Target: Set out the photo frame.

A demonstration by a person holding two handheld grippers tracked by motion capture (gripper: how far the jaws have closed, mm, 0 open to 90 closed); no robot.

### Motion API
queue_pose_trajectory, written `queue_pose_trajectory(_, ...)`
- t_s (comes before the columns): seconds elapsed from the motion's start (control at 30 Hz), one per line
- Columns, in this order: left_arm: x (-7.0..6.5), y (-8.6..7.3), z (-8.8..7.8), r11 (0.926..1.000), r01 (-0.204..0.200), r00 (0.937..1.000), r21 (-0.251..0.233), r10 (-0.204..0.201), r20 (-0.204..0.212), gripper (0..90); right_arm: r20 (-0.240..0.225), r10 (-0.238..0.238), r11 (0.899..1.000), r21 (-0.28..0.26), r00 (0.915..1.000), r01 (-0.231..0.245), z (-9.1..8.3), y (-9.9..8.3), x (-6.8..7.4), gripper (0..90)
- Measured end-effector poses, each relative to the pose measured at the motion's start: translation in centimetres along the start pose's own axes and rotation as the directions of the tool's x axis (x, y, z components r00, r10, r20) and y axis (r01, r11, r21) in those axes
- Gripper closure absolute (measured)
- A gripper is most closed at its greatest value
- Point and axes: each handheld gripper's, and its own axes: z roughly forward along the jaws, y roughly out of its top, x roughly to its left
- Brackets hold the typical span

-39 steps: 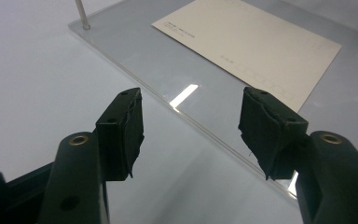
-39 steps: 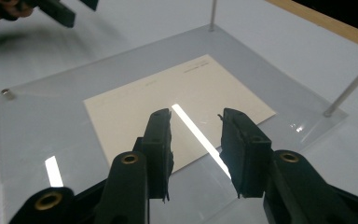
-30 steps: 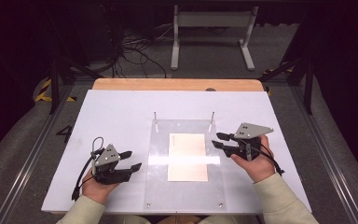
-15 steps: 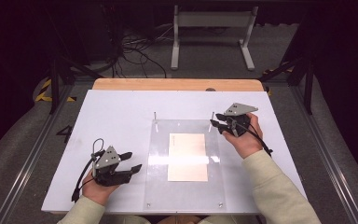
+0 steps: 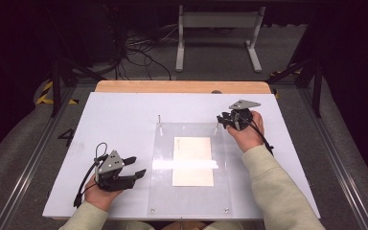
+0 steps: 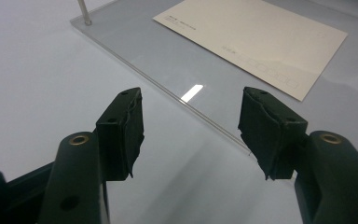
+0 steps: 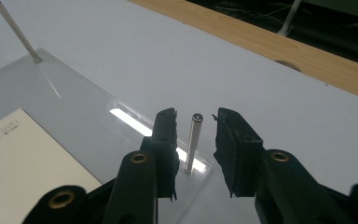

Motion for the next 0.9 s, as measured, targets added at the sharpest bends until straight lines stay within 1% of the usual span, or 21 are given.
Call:
queue_pose_trajectory(0.03,0.0,0.0,0.0,1.0,-0.001,1.0,0.0,0.001,0.001,40.3,-0.009,0.005,1.0,-0.006,0.9999,-0.005,0.2,-0.1,0.0,70.0)
queue_pose_trajectory(0.1,-0.1,0.0,0.1,1.0,0.004,1.0,0.002,-0.004,0.004,40.4,-0.002,0.0,1.0,-0.007,1.0,0.0,0.5,-0.1,-0.1,74.3)
queue_pose_trajectory(0.17,-0.1,0.0,0.1,1.0,0.003,1.0,0.002,-0.003,0.005,40.4,-0.01,0.013,1.0,-0.012,0.9999,-0.013,0.8,-0.2,-0.2,78.5)
queue_pose_trajectory(0.27,-0.1,0.0,0.1,1.0,-0.001,1.0,0.004,0.001,0.007,40.3,0.002,-0.008,1.0,-0.005,1.0,0.008,1.2,-0.3,-0.3,78.7)
queue_pose_trajectory(0.33,-0.1,0.0,0.1,1.0,-0.001,1.0,0.003,0.001,0.008,40.3,0.006,-0.009,1.0,0.003,0.9999,0.009,1.6,-0.5,-0.3,77.0)
queue_pose_trajectory(0.37,-0.1,0.0,0.1,1.0,-0.002,1.0,0.003,0.001,0.008,40.3,0.016,-0.009,1.0,0.016,0.9998,0.009,1.7,-0.7,-0.3,76.5)
queue_pose_trajectory(0.4,-0.1,0.0,0.1,1.0,-0.001,1.0,0.003,0.001,0.009,40.3,0.012,-0.003,1.0,0.015,0.9999,0.003,1.8,-0.7,-0.4,78.2)
queue_pose_trajectory(0.43,-0.1,0.0,0.1,1.0,-0.004,1.0,0.005,0.004,0.008,40.3,0.003,-0.001,1.0,0.009,1.0,0.001,1.8,-0.8,-0.3,81.7)
queue_pose_trajectory(0.47,-0.1,0.0,0.1,1.0,-0.006,1.0,0.005,0.006,0.008,40.3,-0.004,-0.006,1.0,0.006,1.0,0.006,1.9,-0.8,-0.3,83.7)
queue_pose_trajectory(0.57,-0.1,-0.1,0.1,1.0,-0.005,0.9999,0.006,0.005,0.012,40.2,-0.008,-0.008,1.0,0.003,0.9999,0.008,1.9,-0.8,-0.1,84.9)
queue_pose_trajectory(0.6,-0.1,-0.1,0.2,1.0,-0.006,0.9999,0.007,0.005,0.012,40.2,-0.007,0.013,1.0,0.001,0.9999,-0.013,1.9,-0.8,-0.1,85.2)
queue_pose_trajectory(0.67,-0.1,-0.1,0.2,0.9999,-0.011,0.9999,0.007,0.011,0.013,40.1,-0.008,0.019,1.0,0.001,0.9998,-0.019,1.9,-0.8,-0.2,85.3)
queue_pose_trajectory(0.7,-0.1,-0.1,0.2,0.9999,-0.008,0.9999,0.006,0.008,0.013,40.1,-0.009,0.035,0.999,0.0,0.9994,-0.035,1.9,-0.8,-0.2,85.4)
queue_pose_trajectory(0.8,-0.2,0.0,0.2,0.9999,-0.01,0.9999,0.003,0.01,0.014,40.2,-0.012,0.043,0.999,-0.003,0.999,-0.043,2.0,-0.9,-0.3,85.6)
queue_pose_trajectory(0.9,-0.4,0.0,0.3,0.9999,-0.01,0.9998,0.002,0.01,0.018,40.1,-0.032,0.056,0.998,-0.016,0.9979,-0.056,2.1,-1.1,-0.7,85.8)
